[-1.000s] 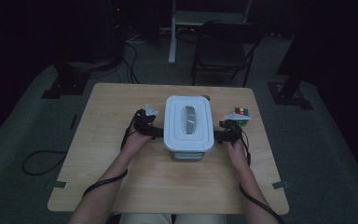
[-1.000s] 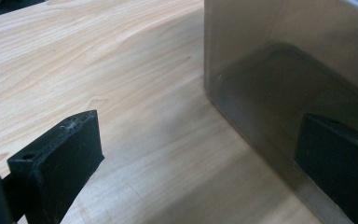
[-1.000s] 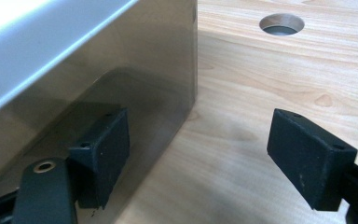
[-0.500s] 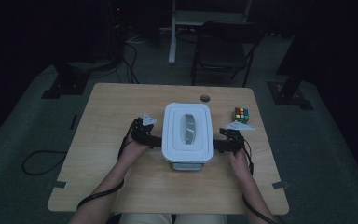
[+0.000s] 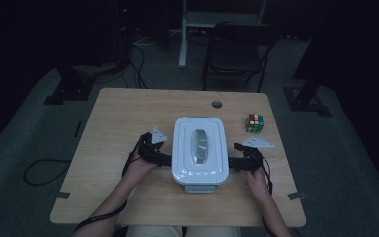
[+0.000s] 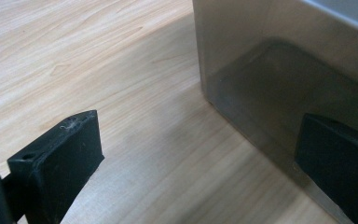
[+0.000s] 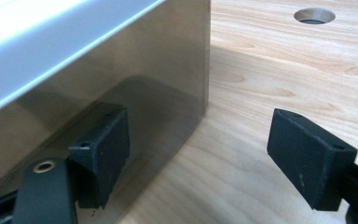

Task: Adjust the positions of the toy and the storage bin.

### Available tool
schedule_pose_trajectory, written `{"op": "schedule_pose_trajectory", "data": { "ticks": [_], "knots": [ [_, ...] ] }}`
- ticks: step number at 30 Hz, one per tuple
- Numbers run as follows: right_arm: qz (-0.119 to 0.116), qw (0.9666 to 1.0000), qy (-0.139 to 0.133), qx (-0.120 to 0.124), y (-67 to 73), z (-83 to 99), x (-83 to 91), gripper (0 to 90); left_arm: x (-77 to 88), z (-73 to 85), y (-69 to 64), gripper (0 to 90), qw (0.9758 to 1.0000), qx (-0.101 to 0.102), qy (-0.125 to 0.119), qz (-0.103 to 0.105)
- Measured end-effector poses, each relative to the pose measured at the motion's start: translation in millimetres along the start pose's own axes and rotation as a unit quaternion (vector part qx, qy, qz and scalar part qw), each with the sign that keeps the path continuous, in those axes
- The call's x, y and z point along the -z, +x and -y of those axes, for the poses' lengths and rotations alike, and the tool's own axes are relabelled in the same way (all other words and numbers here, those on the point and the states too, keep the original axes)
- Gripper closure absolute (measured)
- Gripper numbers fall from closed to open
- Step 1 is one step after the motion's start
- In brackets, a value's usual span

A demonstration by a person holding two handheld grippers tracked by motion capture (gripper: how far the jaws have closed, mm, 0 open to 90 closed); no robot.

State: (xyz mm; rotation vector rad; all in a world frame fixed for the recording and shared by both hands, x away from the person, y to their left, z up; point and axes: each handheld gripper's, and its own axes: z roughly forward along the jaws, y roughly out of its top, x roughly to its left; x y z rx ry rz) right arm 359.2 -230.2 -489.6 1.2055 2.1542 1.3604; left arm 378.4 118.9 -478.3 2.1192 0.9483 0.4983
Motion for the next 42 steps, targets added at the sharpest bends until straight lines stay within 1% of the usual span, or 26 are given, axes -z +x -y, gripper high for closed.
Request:
{"op": "schedule_pose_trajectory", "data": {
  "ticks": [3,4,6,7,9,11,12,14,17,20,21,23,24,26,28,30,31,32,33,34,37,38,39,40,42],
  "knots": [
    [-0.001,1.0,-0.001,0.0,1.1,4.8,3.0,20.9,3.1,2.0,-3.6,1.5,1.0,0.001,-0.004,0.007],
    [-0.004,1.0,-0.004,-0.004,1.2,8.6,5.5,20.9,4.1,2.4,-4.8,1.5,1.0,0.0,-0.002,0.009],
    [-0.008,0.9999,-0.003,-0.007,0.8,9.9,6.7,20.9,6.1,3.5,-8.4,1.5,0.9999,-0.004,-0.003,0.012],
    [-0.007,1.0,-0.003,-0.005,2.1,11.7,9.7,20.9,7.8,4.7,-12.2,1.5,0.9999,-0.008,-0.004,0.014],
    [-0.005,1.0,0.0,-0.005,3.5,13.0,12.9,20.9,9.5,5.8,-15.0,1.5,0.9998,-0.01,-0.003,0.017],
    [-0.001,1.0,-0.001,-0.002,4.5,13.9,14.4,20.9,9.5,5.8,-15.0,1.5,0.9998,-0.01,-0.003,0.017],
    [-0.002,1.0,-0.001,-0.004,5.2,16.0,17.1,20.9,11.7,7.3,-18.7,1.5,0.9997,-0.009,-0.002,0.021],
    [-0.006,1.0,-0.001,-0.008,4.7,17.8,19.3,20.9,13.1,8.8,-21.1,1.5,0.9996,-0.01,-0.004,0.025],
    [0.0,1.0,-0.001,-0.005,5.8,19.2,22.5,20.9,14.3,11.4,-23.4,1.5,0.9995,-0.006,-0.009,0.029],
    [0.005,1.0,-0.004,-0.007,6.8,20.7,23.7,20.3,13.4,15.4,-21.0,1.4,0.9991,0.011,-0.014,0.039],
    [0.008,0.9999,-0.006,-0.008,6.8,21.3,24.0,19.2,13.2,16.3,-20.3,1.4,0.999,0.012,-0.017,0.04],
    [0.013,0.9999,-0.004,-0.007,4.6,21.9,23.8,12.8,12.2,19.0,-18.1,1.3,0.9987,0.016,-0.022,0.044],
    [0.015,0.9998,0.001,-0.009,3.5,22.0,23.3,12.6,11.4,20.4,-16.8,1.3,0.9985,0.018,-0.022,0.047],
    [0.031,0.9995,0.011,-0.002,4.7,21.6,22.7,12.6,9.3,23.9,-14.3,1.3,0.9986,0.019,-0.017,0.045],
    [0.033,0.9994,0.007,-0.008,4.3,21.1,24.2,12.6,8.1,26.3,-11.7,1.3,0.9986,0.022,-0.015,0.046],
    [0.049,0.9988,0.007,-0.004,2.7,19.8,25.9,11.9,7.4,29.0,-8.8,1.3,0.9988,0.019,-0.011,0.044],
    [0.05,0.9987,0.008,-0.005,0.6,19.4,26.6,11.9,7.6,30.6,-7.0,1.3,0.9986,0.021,-0.008,0.048],
    [0.058,0.9982,0.011,-0.01,-2.8,18.9,27.1,11.9,7.9,31.8,-5.8,1.3,0.9985,0.021,-0.007,0.05],
    [0.059,0.998,0.015,-0.016,-5.8,18.5,27.5,11.9,8.5,33.2,-4.7,1.3,0.9985,0.018,-0.007,0.051],
    [0.052,0.9982,0.019,-0.022,-9.2,18.2,27.8,11.9,9.1,34.0,-3.8,1.3,0.9985,0.015,-0.006,0.052],
    [0.056,0.9978,0.018,-0.031,-15.8,18.0,28.7,11.9,12.4,37.4,1.7,1.4,0.998,0.018,-0.007,0.059],
    [0.056,0.9977,0.019,-0.031,-18.2,18.0,28.4,11.9,14.4,38.8,3.9,1.4,0.998,0.02,-0.008,0.059],
    [0.071,0.9966,0.02,-0.035,-20.4,17.4,27.8,11.8,15.5,39.7,5.3,1.3,0.9982,0.02,-0.009,0.056],
    [0.075,0.9963,0.018,-0.037,-22.1,17.1,27.8,11.8,17.7,41.2,8.1,1.4,0.9985,0.021,-0.005,0.051],
    [0.08,0.9957,0.016,-0.044,-27.5,15.7,28.0,11.8,20.9,44.1,12.4,1.4,0.9986,0.024,-0.004,0.048]
  ]
}}
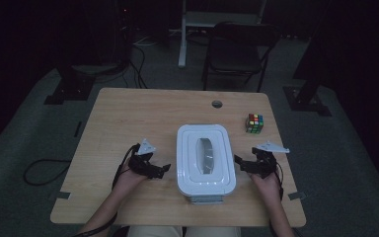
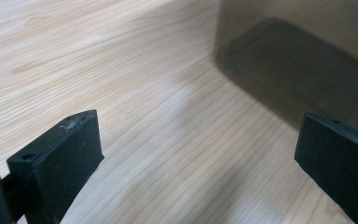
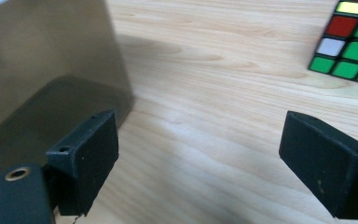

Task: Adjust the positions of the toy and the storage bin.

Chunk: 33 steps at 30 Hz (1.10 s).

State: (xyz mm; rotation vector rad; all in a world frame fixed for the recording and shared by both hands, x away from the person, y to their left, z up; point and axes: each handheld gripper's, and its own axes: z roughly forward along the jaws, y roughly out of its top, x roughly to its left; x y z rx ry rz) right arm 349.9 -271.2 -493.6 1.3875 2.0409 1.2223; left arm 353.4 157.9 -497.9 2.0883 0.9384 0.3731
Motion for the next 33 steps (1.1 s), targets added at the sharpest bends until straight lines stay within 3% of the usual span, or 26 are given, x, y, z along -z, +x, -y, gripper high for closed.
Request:
{"op": "schedule_pose_trajectory", "data": {
  "ticks": [3,5,6,15,21,25,33],
  "knots": [
    [0.016,0.9998,-0.011,-0.009,-8.6,-4.3,-0.1,11.8,7.1,6.2,9.0,1.3,0.9999,0.009,0.003,-0.01],
    [0.013,0.9997,-0.015,-0.014,-11.5,-6.0,-0.2,11.8,7.1,6.2,9.0,1.4,0.9999,0.009,0.003,-0.01],
    [0.02,0.9995,-0.017,-0.016,-15.3,-9.8,-1.0,11.9,12.7,11.0,16.5,1.3,0.9998,0.015,0.003,-0.015],
    [0.058,0.9977,-0.031,-0.02,-30.0,-33.4,-9.5,11.9,30.8,30.2,39.7,1.4,0.9985,0.034,0.013,-0.041],
    [0.094,0.9942,-0.039,-0.036,-45.9,-47.0,-20.4,11.9,46.1,47.2,51.8,1.4,0.9975,0.05,0.014,-0.048],
    [0.11,0.9927,-0.031,-0.039,-56.7,-51.9,-29.3,11.9,54.9,56.9,54.6,1.4,0.9965,0.037,0.025,-0.07],
    [0.119,0.9911,-0.008,-0.059,-74.8,-55.6,-49.6,11.4,62.9,72.1,60.7,1.4,0.9961,0.053,0.035,-0.061]
  ]
}}
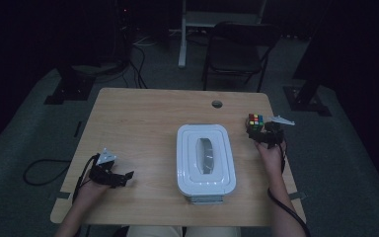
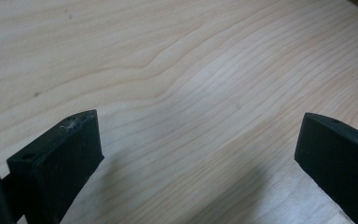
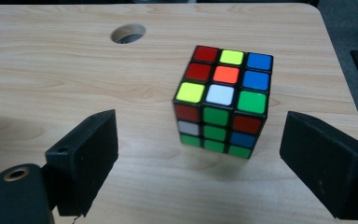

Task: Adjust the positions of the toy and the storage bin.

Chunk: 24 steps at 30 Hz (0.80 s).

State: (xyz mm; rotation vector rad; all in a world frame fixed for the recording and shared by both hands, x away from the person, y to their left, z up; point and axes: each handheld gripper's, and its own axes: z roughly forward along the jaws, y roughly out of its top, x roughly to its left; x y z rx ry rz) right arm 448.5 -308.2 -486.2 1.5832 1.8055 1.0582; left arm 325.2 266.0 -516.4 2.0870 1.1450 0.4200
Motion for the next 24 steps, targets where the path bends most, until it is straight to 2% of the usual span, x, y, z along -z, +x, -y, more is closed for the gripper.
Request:
{"op": "schedule_pose_trajectory", "data": {
  "ticks": [3,5,7,10,13,18,24],
  "knots": [
    [0.012,0.9999,0.004,0.001,-3.2,-3.7,-7.1,11.5,-0.2,2.1,1.5,1.4,1.0,0.005,0.006,0.003],
    [0.017,0.9998,0.004,0.002,-5.8,-5.6,-10.0,11.5,-1.0,3.7,2.2,1.3,0.9999,0.0,0.015,-0.003],
    [0.017,0.9998,0.006,-0.008,-8.9,-7.8,-13.3,11.5,-2.1,5.6,3.8,1.3,0.9998,-0.002,0.019,-0.008],
    [0.019,0.9997,0.011,-0.007,-9.4,-11.3,-17.5,11.5,-1.8,5.5,5.5,1.3,0.9997,0.002,0.02,-0.012],
    [0.022,0.9996,0.013,-0.011,-9.6,-14.3,-23.1,11.5,-4.3,6.1,2.6,1.3,0.9991,-0.014,0.023,-0.032],
    [0.03,0.999,0.032,-0.007,-9.1,-13.8,-38.8,12.0,-3.9,6.5,1.9,1.3,0.9991,-0.012,0.022,-0.034],
    [0.037,0.9985,0.036,-0.014,-10.3,-16.3,-44.6,15.6,-3.4,7.1,2.0,1.3,0.9992,-0.013,0.022,-0.032]
  ]
}}
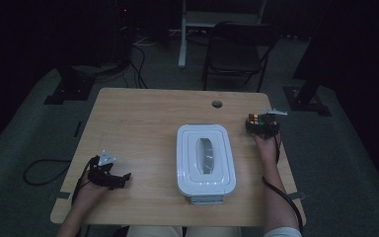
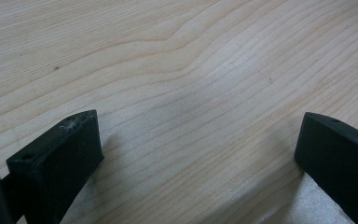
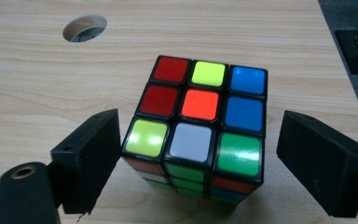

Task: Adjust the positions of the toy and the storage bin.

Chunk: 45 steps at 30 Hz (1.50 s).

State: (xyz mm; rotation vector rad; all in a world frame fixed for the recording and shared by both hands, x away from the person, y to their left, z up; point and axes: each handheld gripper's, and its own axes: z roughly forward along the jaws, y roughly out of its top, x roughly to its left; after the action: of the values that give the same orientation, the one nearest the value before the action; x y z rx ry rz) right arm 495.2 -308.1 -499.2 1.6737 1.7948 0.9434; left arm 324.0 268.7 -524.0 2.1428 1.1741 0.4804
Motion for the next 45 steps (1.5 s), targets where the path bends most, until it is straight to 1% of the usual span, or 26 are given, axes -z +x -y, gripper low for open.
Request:
{"op": "schedule_pose_trajectory", "data": {
  "ticks": [2,3,5,7,8,9,10,14,15,16,17,18,20,22,27,28,34,41,45],
  "knots": [
    [-0.002,1.0,0.002,-0.005,-1.2,-0.2,-1.1,16.4,0.0,0.0,0.1,1.4,1.0,-0.001,0.0,-0.001],
    [0.0,1.0,0.005,-0.009,-1.7,0.3,-1.8,19.5,0.1,0.1,-0.1,1.4,1.0,0.0,0.0,-0.001],
    [-0.004,0.9999,0.008,-0.006,-2.4,2.1,-2.4,29.6,0.4,0.4,-0.5,1.4,1.0,0.001,0.0,-0.004],
    [-0.002,1.0,0.004,-0.007,-2.3,4.5,-1.2,32.1,1.1,0.9,-0.5,1.4,1.0,0.0,0.001,-0.003],
    [0.001,1.0,-0.003,-0.001,-0.8,5.6,0.9,33.9,1.4,1.5,-0.7,1.4,1.0,0.001,0.0,-0.003],
    [0.007,0.9999,-0.009,0.008,0.6,6.1,2.6,34.1,2.0,1.9,-0.7,1.4,1.0,0.002,0.0,-0.003],
    [0.009,0.9999,-0.005,0.011,1.3,6.3,3.5,34.2,1.9,1.9,-0.7,1.4,1.0,0.002,0.0,-0.003],
    [-0.008,0.9999,-0.011,0.005,-2.1,9.4,10.7,34.2,1.9,1.8,-0.5,1.4,1.0,0.001,0.001,-0.003],
    [-0.009,0.9999,-0.011,0.009,-1.9,10.7,13.0,34.2,1.9,1.8,-0.5,1.4,1.0,0.001,0.001,-0.003],
    [-0.004,0.9999,-0.009,0.013,-0.9,11.2,14.9,34.2,1.9,1.8,-0.5,1.4,1.0,0.001,0.001,-0.003],
    [0.001,0.9998,-0.01,0.02,-0.5,11.9,18.4,34.3,1.8,1.7,-0.3,1.4,1.0,0.0,0.001,-0.002],
    [-0.004,0.9998,-0.008,0.02,-1.0,12.2,21.1,34.3,1.7,1.7,-0.3,1.4,1.0,0.0,0.001,-0.002],
    [0.003,0.9994,-0.013,0.031,-0.2,13.2,27.7,34.3,1.8,1.7,-0.3,1.4,1.0,0.0,0.001,-0.002],
    [-0.006,0.9994,-0.014,0.032,-0.4,14.4,35.4,34.3,1.8,1.7,-0.4,1.4,1.0,0.0,0.001,-0.002],
    [-0.014,0.9985,-0.016,0.049,2.3,22.1,56.5,34.3,1.8,1.8,-0.6,1.4,1.0,0.001,0.001,-0.003],
    [-0.012,0.9983,-0.02,0.054,3.1,24.6,61.6,34.3,1.8,1.8,-0.6,1.4,1.0,0.002,0.001,-0.003],
    [-0.027,0.9973,-0.019,0.065,6.0,34.5,81.7,34.3,1.8,1.8,-0.6,1.4,1.0,0.002,0.001,-0.003],
    [-0.022,0.9957,-0.021,0.087,11.0,47.7,102.9,34.3,1.8,1.8,-0.6,1.5,1.0,0.002,0.001,-0.003],
    [-0.029,0.9953,-0.024,0.09,12.4,57.0,115.0,34.3,1.8,1.8,-0.6,1.4,1.0,0.002,0.001,-0.003]
  ]
}}
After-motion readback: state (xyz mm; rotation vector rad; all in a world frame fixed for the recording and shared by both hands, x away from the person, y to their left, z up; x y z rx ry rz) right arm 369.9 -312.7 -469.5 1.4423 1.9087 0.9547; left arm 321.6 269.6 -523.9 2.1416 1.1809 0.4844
